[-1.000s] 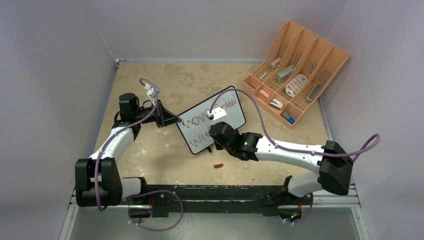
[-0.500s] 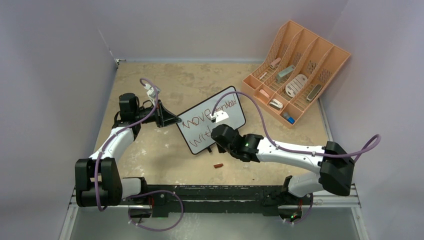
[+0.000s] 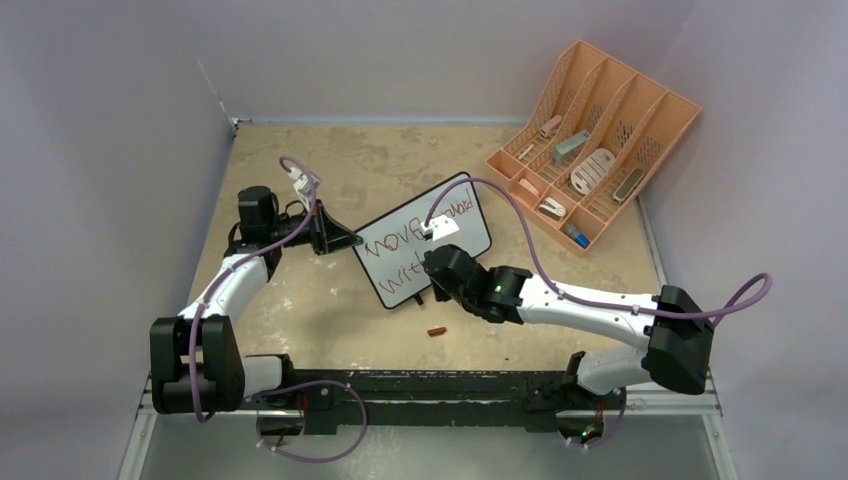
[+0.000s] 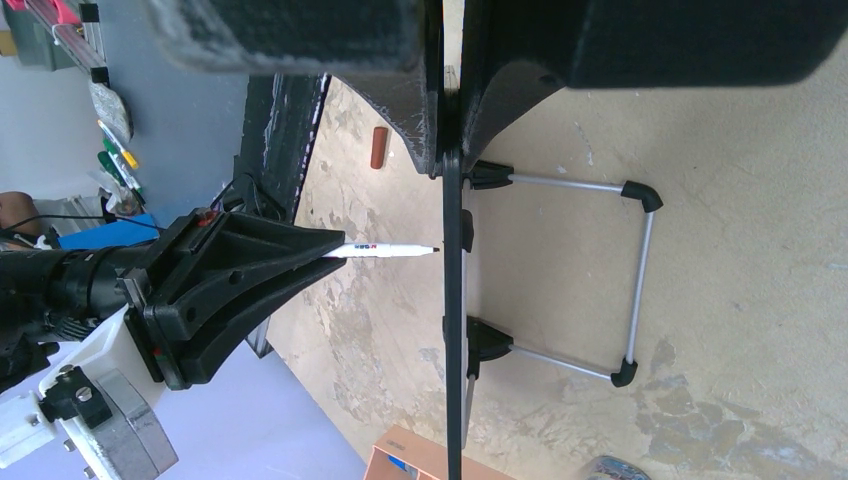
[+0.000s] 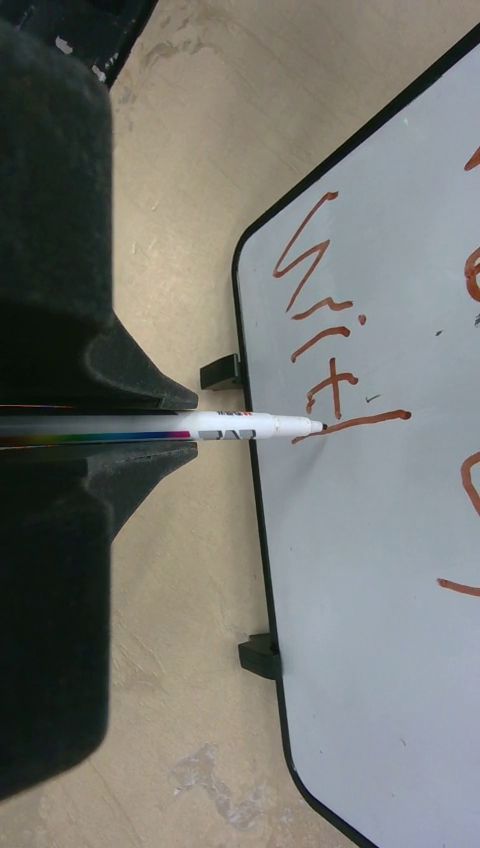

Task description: Write a sentence on the whiteboard

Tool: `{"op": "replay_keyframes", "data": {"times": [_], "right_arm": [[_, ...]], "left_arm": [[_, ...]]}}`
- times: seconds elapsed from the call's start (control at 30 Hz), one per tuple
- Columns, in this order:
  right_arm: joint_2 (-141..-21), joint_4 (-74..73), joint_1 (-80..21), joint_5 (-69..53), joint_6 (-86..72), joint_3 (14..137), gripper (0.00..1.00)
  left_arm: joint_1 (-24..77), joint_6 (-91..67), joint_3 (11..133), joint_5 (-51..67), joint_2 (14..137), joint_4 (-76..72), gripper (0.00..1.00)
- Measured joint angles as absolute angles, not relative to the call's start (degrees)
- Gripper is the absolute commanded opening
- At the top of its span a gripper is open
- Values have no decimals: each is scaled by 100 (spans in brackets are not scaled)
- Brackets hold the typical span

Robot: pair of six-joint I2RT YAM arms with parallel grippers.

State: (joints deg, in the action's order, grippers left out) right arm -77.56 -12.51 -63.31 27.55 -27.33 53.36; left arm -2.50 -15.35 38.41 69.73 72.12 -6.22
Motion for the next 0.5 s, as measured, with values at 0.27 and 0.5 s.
{"op": "replay_keyframes", "data": {"times": [0.27,0.5], "right_arm": [[-7828,-1149,-6331,2770,-2689,5371,0],[-7950,-1107,-6322,2797,-2674,5378,0]], "left_arm": [[-250,-1535,3841,6973,7212,-622,0],[-250,-1535,3841,6973,7212,-622,0]]}}
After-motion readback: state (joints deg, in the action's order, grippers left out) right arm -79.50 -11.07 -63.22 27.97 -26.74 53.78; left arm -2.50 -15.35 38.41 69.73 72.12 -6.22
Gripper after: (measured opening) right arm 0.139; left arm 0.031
